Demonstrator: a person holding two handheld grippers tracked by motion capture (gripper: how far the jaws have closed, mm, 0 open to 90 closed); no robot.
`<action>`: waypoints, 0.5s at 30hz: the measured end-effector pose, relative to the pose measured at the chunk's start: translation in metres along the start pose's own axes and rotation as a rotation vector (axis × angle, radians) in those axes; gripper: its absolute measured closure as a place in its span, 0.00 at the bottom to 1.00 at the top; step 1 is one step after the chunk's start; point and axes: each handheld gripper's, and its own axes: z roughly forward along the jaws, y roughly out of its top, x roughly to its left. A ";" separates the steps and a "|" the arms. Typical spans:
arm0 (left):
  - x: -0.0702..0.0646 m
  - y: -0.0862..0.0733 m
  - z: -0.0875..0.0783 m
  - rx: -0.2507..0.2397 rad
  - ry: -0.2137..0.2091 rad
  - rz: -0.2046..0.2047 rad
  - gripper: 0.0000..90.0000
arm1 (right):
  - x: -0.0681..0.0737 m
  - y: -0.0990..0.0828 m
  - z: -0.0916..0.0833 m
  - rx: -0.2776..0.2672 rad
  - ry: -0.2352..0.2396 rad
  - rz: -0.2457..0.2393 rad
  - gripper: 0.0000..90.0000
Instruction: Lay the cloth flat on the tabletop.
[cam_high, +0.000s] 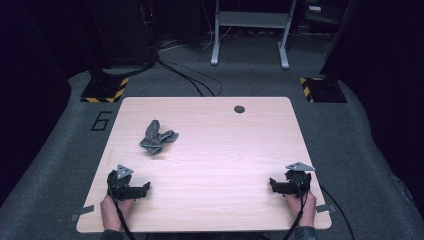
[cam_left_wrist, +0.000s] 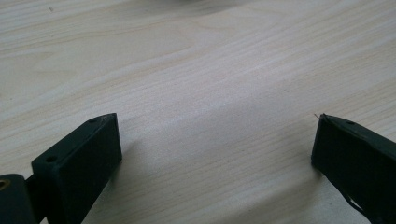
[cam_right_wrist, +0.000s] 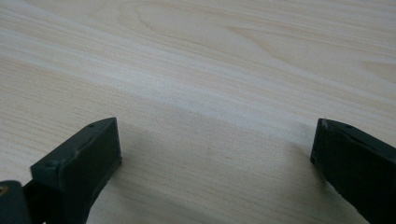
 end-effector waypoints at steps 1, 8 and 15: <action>0.000 0.000 0.000 0.000 0.000 0.000 0.02 | 0.000 0.000 0.000 0.000 0.000 0.000 0.01; 0.000 0.000 0.000 0.001 0.001 -0.001 0.02 | 0.000 0.000 0.000 0.000 0.000 0.001 0.01; 0.000 0.000 0.000 0.001 0.009 -0.007 0.01 | 0.000 0.000 0.000 0.000 0.000 0.000 0.01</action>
